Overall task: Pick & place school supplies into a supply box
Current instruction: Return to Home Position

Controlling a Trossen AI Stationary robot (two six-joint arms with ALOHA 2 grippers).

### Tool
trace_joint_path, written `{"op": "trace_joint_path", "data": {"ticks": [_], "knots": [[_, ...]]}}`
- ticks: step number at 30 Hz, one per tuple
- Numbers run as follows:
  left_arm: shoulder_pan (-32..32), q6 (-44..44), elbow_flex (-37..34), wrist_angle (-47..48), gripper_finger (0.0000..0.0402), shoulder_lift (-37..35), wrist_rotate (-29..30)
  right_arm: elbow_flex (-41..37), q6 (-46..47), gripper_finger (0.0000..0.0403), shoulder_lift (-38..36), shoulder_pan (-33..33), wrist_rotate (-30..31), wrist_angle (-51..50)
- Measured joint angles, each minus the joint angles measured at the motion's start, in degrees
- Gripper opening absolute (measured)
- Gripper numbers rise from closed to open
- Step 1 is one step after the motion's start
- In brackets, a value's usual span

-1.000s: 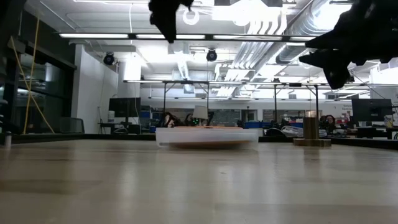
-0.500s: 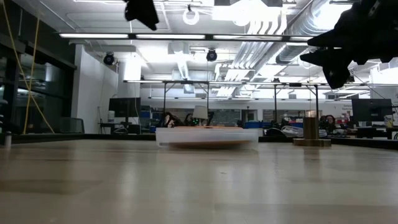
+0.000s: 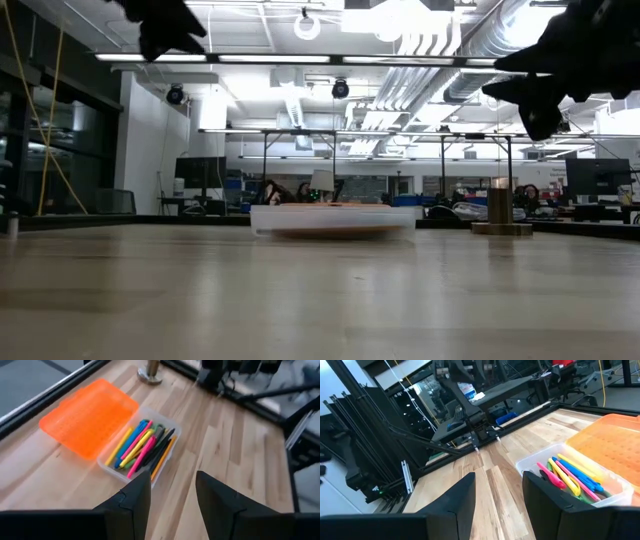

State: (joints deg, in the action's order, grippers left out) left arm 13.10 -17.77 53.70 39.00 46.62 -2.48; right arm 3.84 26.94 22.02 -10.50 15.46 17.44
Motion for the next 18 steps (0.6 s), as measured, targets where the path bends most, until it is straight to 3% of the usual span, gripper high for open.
{"op": "trace_joint_path", "data": {"ticks": [11,18], "knots": [[0.0,-4.6,-19.95,-13.52,0.0182,-20.07,-0.35,0.02,-0.4,0.014,-0.02,0.0,0.74,2.82],[0.0,-5.03,-27.42,-19.56,0.0182,-26.55,-0.98,0.02,-1.7,0.014,-0.04,0.0,1.58,4.36]]}}
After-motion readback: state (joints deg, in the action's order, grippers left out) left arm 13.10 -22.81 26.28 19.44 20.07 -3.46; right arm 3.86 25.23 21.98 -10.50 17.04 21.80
